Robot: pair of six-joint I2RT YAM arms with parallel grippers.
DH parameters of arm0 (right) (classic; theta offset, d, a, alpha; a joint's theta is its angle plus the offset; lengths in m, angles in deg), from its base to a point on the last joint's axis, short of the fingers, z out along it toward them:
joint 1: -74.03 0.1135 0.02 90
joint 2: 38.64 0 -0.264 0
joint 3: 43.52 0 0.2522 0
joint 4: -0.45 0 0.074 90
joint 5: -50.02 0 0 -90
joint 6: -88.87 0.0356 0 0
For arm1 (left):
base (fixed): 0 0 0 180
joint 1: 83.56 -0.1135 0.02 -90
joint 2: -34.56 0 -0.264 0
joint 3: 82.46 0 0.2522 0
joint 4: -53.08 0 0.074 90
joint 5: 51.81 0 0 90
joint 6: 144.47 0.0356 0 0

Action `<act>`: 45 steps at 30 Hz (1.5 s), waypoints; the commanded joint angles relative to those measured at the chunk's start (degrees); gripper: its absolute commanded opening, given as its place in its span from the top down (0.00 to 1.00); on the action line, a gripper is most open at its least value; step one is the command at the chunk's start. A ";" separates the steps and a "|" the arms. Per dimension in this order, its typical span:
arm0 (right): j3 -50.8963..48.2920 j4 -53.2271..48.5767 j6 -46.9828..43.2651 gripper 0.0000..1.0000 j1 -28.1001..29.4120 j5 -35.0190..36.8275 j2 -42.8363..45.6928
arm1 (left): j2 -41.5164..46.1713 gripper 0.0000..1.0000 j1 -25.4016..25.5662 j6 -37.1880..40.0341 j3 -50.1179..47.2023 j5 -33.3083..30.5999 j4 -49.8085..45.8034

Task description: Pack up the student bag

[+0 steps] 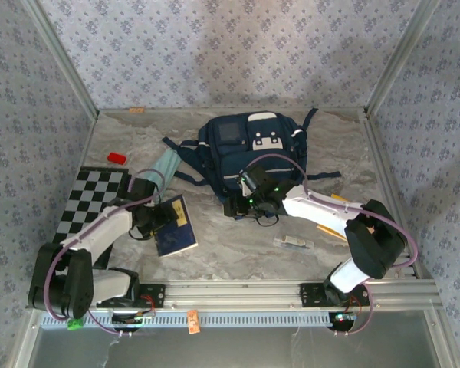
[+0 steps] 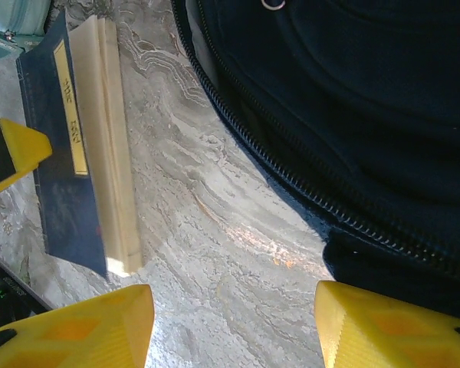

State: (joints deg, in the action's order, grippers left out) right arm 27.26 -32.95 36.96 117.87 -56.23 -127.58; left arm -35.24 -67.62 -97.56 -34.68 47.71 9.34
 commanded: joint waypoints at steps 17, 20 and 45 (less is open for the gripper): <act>18.14 -0.96 1.46 0.46 7.92 0.10 -17.06 | 6.23 0.25 -2.58 -3.28 -2.28 -1.34 -2.22; 20.98 -1.10 2.42 0.46 8.61 -0.96 -21.00 | 5.07 0.26 -2.65 -3.19 -2.77 -0.54 -1.25; 33.59 -4.18 2.95 0.45 12.53 -3.23 -34.55 | 0.85 0.44 -2.94 -2.49 -5.53 2.96 3.37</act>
State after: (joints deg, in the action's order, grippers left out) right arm 58.16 -35.42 39.01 129.61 -58.13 -160.39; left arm -33.43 -70.66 -100.42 -38.88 47.93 9.76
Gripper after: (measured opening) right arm 0.545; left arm 0.565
